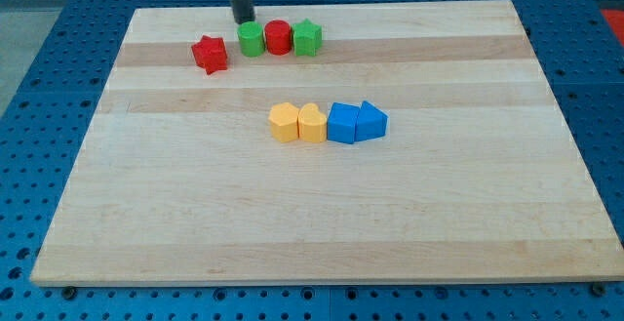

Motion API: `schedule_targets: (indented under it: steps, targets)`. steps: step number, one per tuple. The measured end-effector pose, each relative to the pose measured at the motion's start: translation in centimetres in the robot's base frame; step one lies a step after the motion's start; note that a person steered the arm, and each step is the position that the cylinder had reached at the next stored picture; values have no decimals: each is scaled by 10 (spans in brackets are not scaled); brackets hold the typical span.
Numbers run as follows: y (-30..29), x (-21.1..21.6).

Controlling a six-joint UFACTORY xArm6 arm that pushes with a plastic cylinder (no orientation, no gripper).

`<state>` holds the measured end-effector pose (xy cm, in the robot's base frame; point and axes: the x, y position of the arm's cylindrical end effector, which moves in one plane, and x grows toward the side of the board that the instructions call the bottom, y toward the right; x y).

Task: Move the green circle to the right side of the red star

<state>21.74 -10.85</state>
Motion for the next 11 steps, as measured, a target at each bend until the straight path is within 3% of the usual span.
schedule_targets:
  steps: [6, 11]
  targets:
    - [14, 34]
    - [5, 27]
